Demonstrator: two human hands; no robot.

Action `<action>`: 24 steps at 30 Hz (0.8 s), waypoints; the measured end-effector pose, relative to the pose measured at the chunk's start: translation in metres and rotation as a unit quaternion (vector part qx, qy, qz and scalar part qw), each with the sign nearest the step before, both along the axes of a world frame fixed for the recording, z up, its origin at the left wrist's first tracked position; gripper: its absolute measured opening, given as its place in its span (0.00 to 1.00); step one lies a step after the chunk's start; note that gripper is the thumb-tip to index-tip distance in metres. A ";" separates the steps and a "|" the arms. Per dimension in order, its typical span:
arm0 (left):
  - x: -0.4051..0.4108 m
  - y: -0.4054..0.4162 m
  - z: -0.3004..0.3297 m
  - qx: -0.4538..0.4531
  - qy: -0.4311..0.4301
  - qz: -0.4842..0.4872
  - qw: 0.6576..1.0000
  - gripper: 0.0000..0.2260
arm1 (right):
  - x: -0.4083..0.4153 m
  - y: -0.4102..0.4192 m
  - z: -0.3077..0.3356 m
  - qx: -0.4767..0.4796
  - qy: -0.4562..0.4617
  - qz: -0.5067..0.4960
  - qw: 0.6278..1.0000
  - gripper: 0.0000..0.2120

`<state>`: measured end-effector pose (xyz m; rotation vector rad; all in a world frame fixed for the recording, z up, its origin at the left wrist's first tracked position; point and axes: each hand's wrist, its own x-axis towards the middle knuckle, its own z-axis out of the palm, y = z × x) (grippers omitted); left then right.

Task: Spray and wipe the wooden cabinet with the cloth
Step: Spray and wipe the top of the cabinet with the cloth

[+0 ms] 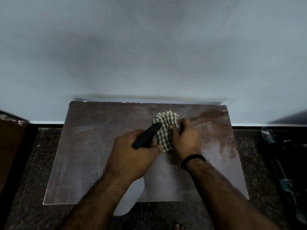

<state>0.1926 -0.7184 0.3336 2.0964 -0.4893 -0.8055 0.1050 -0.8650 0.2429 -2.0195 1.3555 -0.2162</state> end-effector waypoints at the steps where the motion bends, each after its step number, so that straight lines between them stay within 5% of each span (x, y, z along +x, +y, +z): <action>1: 0.000 0.000 0.001 -0.001 0.000 0.001 1.000 0.05 | 0.000 0.000 0.000 -0.029 -0.015 0.016 0.999 0.10; 7: -0.001 -0.001 0.008 -0.002 0.010 0.011 1.000 0.05 | 0.009 0.000 0.014 -0.077 -0.086 0.065 0.991 0.06; 10: -0.002 -0.002 0.011 -0.005 0.008 0.019 1.000 0.04 | 0.012 -0.004 0.025 0.039 -0.177 0.057 0.982 0.05; 13: -0.004 -0.003 0.013 -0.001 0.002 0.023 1.000 0.03 | 0.008 -0.015 0.038 0.230 -0.373 -0.029 0.898 0.05; 15: -0.007 -0.004 0.013 0.002 0.006 0.029 1.000 0.03 | -0.007 -0.032 0.040 0.276 -0.427 -0.067 0.859 0.06; 17: -0.011 -0.007 0.013 0.001 0.013 0.033 0.999 0.04 | -0.030 -0.051 0.032 0.242 -0.342 -0.088 0.904 0.06; 19: -0.016 -0.010 0.012 0.000 0.017 0.034 0.999 0.03 | -0.054 -0.070 0.018 0.115 -0.096 -0.066 0.987 0.09; 20: -0.018 -0.012 0.012 0.000 0.018 0.033 0.999 0.03 | -0.064 -0.075 0.013 0.059 0.010 -0.070 0.996 0.11; 24: -0.030 -0.022 0.010 0.006 0.024 0.026 0.999 0.02 | -0.079 -0.083 0.009 0.007 0.039 -0.129 0.991 0.15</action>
